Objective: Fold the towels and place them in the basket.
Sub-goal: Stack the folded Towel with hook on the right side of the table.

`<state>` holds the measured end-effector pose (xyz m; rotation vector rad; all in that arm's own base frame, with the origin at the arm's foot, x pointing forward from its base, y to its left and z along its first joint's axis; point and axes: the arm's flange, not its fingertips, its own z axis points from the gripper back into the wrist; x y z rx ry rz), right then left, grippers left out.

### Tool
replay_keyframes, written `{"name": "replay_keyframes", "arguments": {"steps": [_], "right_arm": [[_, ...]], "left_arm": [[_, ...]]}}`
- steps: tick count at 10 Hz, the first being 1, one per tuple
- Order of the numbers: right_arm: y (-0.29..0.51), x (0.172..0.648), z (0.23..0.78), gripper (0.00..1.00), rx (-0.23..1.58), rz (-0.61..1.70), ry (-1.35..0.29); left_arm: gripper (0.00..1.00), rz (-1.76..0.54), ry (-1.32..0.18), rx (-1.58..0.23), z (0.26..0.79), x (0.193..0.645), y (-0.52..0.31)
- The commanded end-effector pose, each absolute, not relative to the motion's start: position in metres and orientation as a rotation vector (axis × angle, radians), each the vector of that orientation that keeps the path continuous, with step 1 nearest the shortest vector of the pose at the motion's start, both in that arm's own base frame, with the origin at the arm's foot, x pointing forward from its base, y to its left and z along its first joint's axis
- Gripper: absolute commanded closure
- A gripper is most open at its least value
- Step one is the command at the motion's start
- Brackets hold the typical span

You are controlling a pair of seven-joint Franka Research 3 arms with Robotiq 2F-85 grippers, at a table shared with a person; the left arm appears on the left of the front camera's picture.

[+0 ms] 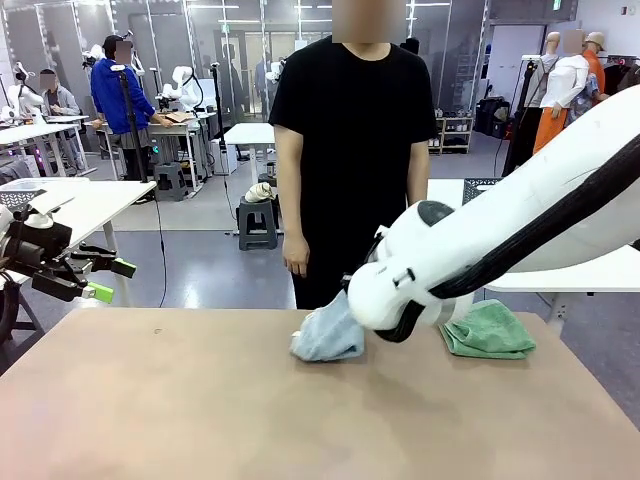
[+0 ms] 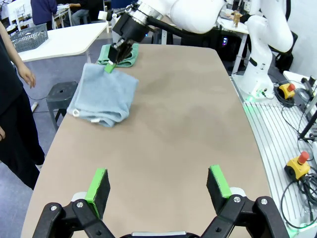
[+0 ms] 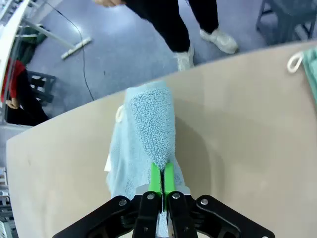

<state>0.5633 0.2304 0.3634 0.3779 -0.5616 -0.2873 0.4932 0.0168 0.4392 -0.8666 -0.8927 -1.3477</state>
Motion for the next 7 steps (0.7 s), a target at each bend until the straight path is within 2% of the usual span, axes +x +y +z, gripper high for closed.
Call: {"name": "replay_keyframes", "arguments": {"steps": [1,4,7], "right_arm": [[0.183,0.583,0.377,0.97,0.355,-0.197,-0.541],[0.121,0.623,0.399,0.97,0.271,-0.089,-0.520],[0.075,0.643,0.419,0.97,0.229,-0.019,-0.550]], "left_arm": [[0.00,-1.348,-0.895,-0.861,0.440,0.493,0.017],[0.00,-1.348,-0.895,-0.861,0.440,0.493,0.017],[0.00,-1.348,-0.895,-0.861,0.440,0.493,0.017]]}}
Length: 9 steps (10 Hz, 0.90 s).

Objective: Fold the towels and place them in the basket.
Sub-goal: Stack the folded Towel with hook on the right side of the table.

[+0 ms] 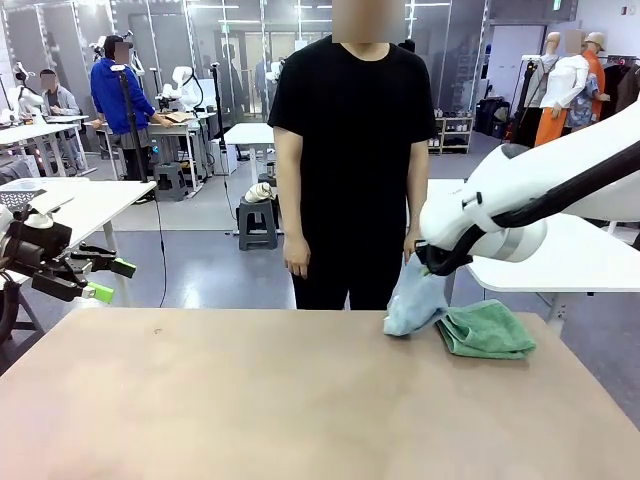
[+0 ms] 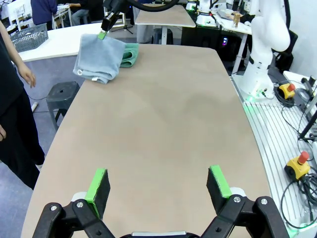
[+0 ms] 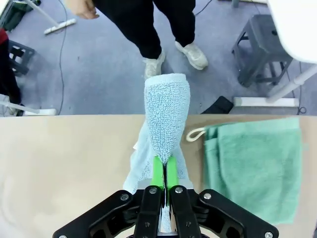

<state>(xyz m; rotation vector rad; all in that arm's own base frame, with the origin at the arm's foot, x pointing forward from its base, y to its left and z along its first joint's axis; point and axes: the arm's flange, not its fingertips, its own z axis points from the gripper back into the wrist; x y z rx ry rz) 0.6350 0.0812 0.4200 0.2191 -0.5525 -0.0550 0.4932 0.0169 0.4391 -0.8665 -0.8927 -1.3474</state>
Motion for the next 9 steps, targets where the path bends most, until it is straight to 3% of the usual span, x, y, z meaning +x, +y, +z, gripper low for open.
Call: {"name": "replay_keyframes", "arguments": {"steps": [1,4,9], "right_arm": [[0.061,0.651,0.423,0.97,0.223,-0.003,-0.527],[0.020,0.654,0.437,0.97,0.222,0.072,-0.436],[-0.009,0.652,0.457,0.97,0.175,0.139,-0.439]], "left_arm": [[0.00,-1.348,-0.895,-0.861,0.440,0.493,0.017],[0.00,-1.348,-0.895,-0.861,0.440,0.493,0.017],[0.00,-1.348,-0.895,-0.861,0.440,0.493,0.017]]}}
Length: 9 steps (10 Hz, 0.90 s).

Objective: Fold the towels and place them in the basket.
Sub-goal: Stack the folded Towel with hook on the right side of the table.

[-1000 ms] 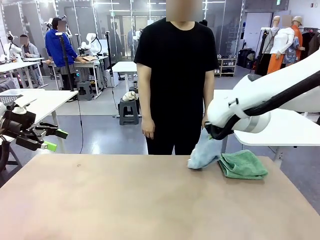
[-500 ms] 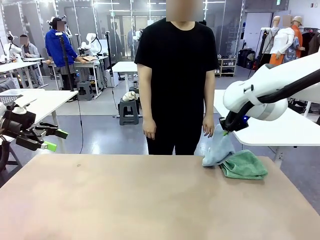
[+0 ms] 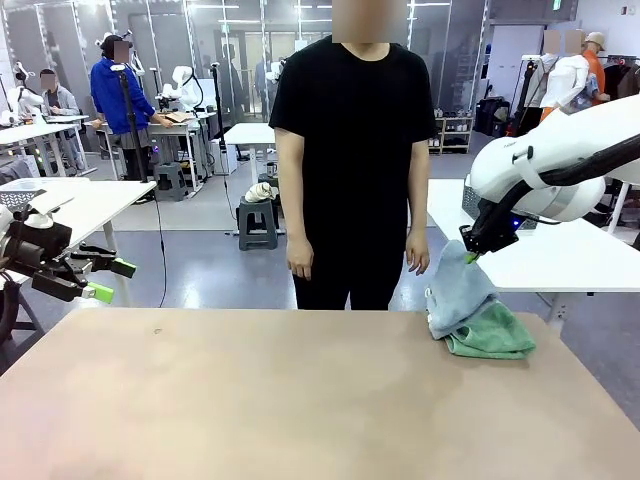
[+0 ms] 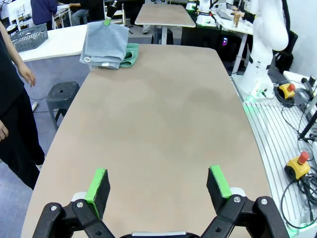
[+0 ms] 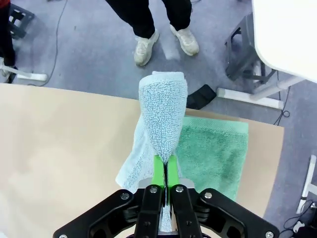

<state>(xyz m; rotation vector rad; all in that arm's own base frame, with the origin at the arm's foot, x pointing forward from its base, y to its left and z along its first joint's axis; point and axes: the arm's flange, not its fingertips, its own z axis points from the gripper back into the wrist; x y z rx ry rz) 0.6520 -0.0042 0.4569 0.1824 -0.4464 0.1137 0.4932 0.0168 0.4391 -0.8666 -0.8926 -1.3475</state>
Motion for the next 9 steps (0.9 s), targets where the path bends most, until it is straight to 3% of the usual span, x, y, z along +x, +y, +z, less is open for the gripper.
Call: {"name": "replay_keyframes", "arguments": {"steps": [1,9], "right_arm": [[-0.0096,0.6545,0.4560,0.97,0.154,0.127,-0.455],[-0.0097,0.6506,0.4523,0.97,0.134,0.207,-0.385]], "left_arm": [[0.00,-1.348,-0.895,-0.861,0.4400,0.4927,0.0169],[0.00,-1.348,-0.895,-0.861,0.4400,0.4927,0.0169]]}}
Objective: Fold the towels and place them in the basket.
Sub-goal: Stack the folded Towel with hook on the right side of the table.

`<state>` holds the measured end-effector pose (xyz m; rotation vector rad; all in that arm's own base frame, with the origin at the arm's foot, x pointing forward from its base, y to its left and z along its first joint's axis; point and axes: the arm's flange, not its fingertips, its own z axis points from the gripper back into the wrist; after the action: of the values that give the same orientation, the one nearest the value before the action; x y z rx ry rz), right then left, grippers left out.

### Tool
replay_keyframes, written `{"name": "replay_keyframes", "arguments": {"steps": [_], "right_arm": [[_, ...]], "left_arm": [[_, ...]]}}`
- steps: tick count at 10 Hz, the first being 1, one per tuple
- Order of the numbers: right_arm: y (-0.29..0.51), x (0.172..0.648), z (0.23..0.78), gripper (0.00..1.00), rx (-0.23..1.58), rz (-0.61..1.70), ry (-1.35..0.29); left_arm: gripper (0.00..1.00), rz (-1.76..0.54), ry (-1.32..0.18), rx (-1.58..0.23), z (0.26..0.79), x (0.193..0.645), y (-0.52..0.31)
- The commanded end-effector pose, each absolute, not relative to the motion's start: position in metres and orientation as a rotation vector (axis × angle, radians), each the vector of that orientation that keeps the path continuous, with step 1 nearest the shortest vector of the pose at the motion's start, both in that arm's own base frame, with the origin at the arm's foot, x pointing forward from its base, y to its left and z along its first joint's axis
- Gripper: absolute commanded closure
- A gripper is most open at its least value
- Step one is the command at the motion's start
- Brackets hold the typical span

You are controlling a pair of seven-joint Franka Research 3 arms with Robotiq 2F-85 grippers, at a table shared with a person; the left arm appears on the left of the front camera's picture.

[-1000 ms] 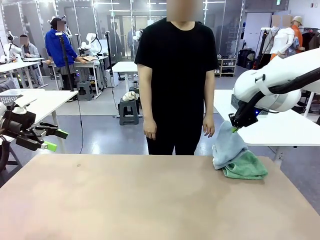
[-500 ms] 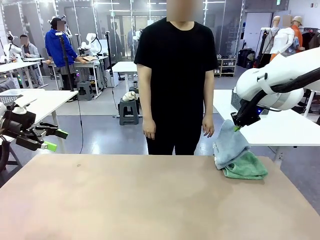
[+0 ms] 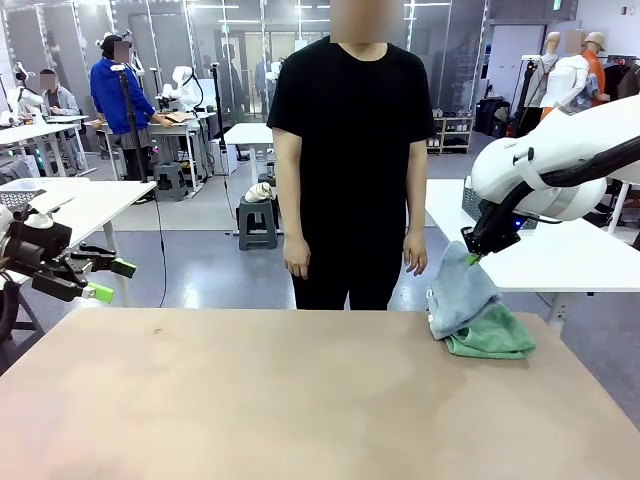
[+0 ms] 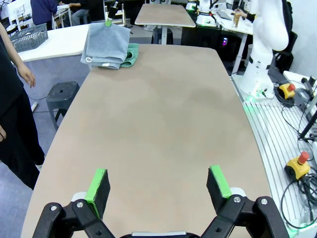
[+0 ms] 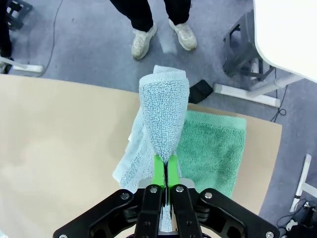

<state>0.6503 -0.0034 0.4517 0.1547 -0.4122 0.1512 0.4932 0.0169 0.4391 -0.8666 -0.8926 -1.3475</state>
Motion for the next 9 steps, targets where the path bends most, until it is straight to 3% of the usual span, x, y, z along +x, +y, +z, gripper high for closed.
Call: {"name": "replay_keyframes", "arguments": {"steps": [1,9], "right_arm": [[-0.015,0.652,0.453,0.97,0.129,0.228,-0.365],[-0.045,0.696,0.430,0.97,0.102,0.302,-0.300]], "left_arm": [[0.00,-1.348,-0.895,-0.861,0.440,0.493,0.017],[0.00,-1.348,-0.895,-0.861,0.440,0.493,0.017]]}}
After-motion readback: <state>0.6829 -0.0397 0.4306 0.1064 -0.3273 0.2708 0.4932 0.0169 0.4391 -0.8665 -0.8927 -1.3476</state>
